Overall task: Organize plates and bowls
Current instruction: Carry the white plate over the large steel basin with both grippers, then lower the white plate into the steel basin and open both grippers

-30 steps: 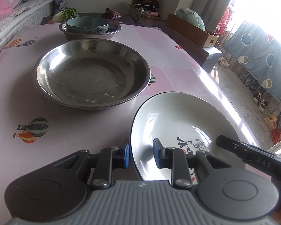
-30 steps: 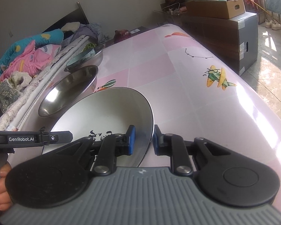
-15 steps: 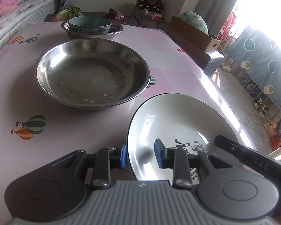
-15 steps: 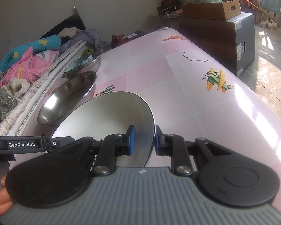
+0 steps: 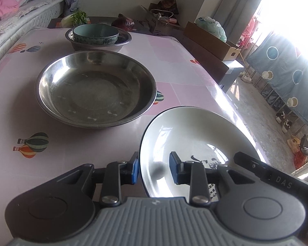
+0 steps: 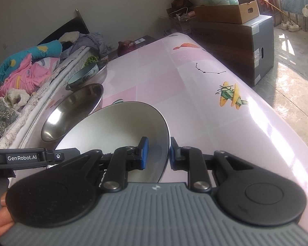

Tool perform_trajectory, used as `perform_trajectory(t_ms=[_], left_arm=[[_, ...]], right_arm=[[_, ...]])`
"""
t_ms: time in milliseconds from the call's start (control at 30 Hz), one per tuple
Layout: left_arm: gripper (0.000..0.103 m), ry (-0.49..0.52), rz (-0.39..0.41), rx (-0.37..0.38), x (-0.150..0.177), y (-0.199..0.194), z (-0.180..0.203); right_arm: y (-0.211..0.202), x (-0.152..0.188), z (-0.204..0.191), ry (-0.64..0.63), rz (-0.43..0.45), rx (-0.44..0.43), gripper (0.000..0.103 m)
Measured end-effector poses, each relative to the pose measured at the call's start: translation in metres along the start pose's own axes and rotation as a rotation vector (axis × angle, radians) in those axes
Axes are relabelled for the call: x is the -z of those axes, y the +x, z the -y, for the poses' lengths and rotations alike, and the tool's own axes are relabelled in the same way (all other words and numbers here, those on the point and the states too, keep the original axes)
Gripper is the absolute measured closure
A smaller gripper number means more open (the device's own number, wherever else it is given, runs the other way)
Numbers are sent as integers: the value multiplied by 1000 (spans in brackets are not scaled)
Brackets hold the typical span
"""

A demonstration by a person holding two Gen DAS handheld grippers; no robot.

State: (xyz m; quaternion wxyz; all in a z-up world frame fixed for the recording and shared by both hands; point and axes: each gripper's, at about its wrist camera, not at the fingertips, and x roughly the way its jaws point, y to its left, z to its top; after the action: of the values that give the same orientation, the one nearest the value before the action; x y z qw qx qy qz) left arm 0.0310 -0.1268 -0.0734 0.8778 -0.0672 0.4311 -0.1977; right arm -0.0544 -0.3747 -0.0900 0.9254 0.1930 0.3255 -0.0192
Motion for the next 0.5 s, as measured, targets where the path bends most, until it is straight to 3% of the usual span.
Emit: perform_trajectory(t_ms=[300,500], left_arm=[[73,-16,60,-4,-16,-23,-3],[72,-66,111,-47,-35,-38,-31]], right_arm=[[-14,-29,-24,-35,47,-16,83],[6,-52,-62,-71,44,-73,83]])
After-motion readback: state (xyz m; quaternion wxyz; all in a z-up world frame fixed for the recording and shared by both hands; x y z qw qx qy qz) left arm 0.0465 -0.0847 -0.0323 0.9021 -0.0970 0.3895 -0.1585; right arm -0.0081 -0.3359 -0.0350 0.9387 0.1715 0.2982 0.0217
